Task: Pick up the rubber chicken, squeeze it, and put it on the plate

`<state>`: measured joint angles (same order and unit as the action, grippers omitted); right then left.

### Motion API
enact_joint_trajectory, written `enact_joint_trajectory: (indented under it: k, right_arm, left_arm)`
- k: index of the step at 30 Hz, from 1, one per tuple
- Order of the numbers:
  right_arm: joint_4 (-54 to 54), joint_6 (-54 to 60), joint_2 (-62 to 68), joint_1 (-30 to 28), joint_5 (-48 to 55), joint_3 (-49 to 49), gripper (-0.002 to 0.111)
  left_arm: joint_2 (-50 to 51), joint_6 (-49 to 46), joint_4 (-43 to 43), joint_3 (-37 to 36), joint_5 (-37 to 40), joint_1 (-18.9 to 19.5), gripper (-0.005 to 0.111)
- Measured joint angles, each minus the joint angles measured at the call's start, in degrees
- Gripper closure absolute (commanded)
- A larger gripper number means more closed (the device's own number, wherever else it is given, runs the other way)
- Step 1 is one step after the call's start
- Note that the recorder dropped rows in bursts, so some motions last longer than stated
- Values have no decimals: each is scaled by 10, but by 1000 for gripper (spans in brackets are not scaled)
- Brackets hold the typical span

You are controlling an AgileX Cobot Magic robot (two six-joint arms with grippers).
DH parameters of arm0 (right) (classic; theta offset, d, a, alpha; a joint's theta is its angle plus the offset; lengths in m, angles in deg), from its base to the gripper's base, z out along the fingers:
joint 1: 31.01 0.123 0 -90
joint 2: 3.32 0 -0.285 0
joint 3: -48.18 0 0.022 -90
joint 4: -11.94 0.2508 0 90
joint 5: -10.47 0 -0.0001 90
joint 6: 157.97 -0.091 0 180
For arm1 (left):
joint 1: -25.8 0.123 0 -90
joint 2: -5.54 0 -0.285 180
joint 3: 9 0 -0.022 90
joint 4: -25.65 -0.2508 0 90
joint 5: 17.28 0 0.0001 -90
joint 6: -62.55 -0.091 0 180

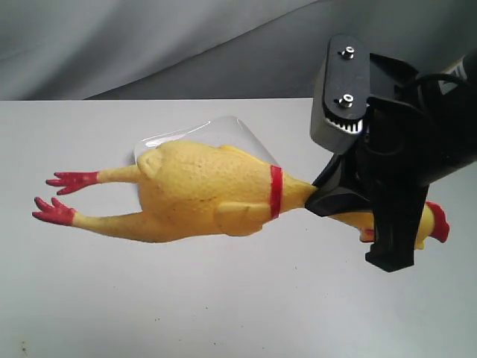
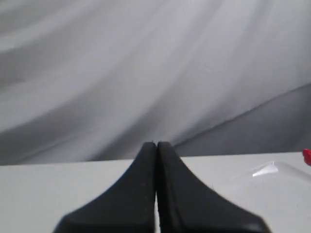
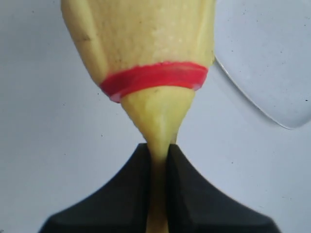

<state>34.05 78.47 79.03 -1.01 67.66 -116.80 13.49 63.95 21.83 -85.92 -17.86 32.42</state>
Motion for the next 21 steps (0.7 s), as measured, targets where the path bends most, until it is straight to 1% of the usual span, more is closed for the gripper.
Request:
enact_joint_trajectory:
  k: [3,4,7,12,15,16,17,18,20,21]
  right_arm:
    - [16,-1,0,0,-3,0,108]
    - [18,-1,0,0,-3,0,108]
    - [21,-1,0,0,-4,0,108]
    - [21,-1,0,0,-4,0,108]
    - [21,-1,0,0,-4,0,108]
    - [21,-1,0,0,-6,0,108]
    - [21,-1,0,0,-6,0,108]
    - [21,-1,0,0,-6,0,108]
    - [22,-1,0,0,-6,0,108]
    - [22,-1,0,0,-6,0,108]
  left_arm:
    - [0,0,-1,0,-37,0,107]
    - [0,7,-1,0,-60,0,107]
    - [0,87,0,0,-131,0,107]
    - [0,177,0,0,-266,0,107]
    - [0,232,-30,0,-326,0,106]
    - [0,248,-60,0,-333,0,105]
    - [0,268,-110,0,-330,0,103]
    - [0,299,-181,0,-319,0,99]
    - [4,394,-347,7,-310,0,89]
    - [11,430,-407,14,-315,0,82]
